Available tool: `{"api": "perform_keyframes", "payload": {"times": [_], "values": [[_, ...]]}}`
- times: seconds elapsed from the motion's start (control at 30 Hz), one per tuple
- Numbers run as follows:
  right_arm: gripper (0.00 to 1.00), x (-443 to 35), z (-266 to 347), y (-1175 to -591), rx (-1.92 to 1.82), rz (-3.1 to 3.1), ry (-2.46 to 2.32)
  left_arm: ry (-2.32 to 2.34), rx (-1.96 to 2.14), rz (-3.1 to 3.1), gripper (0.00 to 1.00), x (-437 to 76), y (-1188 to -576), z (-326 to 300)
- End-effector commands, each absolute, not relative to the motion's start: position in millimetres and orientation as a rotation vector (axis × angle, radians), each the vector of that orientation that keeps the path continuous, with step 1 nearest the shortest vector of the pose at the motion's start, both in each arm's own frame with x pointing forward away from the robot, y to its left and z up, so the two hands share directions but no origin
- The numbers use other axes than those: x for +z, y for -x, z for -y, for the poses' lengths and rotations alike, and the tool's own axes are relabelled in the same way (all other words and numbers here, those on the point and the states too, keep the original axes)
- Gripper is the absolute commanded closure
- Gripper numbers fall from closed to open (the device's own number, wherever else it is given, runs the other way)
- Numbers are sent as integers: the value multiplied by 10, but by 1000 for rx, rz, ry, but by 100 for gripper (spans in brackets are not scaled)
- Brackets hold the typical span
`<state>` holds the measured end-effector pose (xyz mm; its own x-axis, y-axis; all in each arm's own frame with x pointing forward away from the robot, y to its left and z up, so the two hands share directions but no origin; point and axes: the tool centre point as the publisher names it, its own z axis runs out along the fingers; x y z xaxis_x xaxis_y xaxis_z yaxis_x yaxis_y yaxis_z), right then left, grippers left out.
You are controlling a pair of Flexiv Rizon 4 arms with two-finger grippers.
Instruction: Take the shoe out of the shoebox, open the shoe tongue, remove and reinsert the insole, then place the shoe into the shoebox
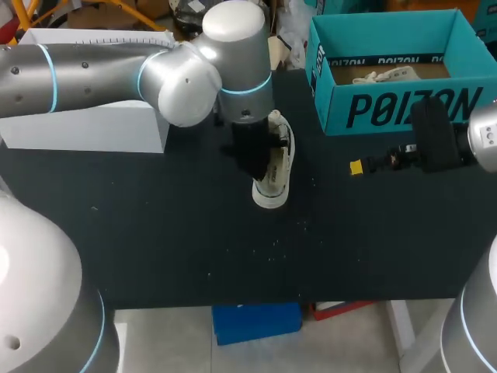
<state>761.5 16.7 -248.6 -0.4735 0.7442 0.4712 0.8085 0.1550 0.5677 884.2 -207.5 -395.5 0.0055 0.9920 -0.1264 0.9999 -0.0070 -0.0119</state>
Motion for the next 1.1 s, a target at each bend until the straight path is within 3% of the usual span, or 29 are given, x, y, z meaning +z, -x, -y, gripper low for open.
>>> {"api": "perform_keyframes", "payload": {"times": [0.03, 0.43, 1.1], "values": [[0, -2485, -177, -7624, -1224, 2326, 1569, -2182, -162, -2156, 100, -4133, -8898, 2202], [0, -2485, -177, -7624, -1224, 2326, 1569, -2263, -194, -2137, 100, -4333, -8825, 2304], [0, -2485, -177, -7624, -1224, 2326, 1569, -1293, -858, -2327, 100, -2786, -9352, 1934]]}}
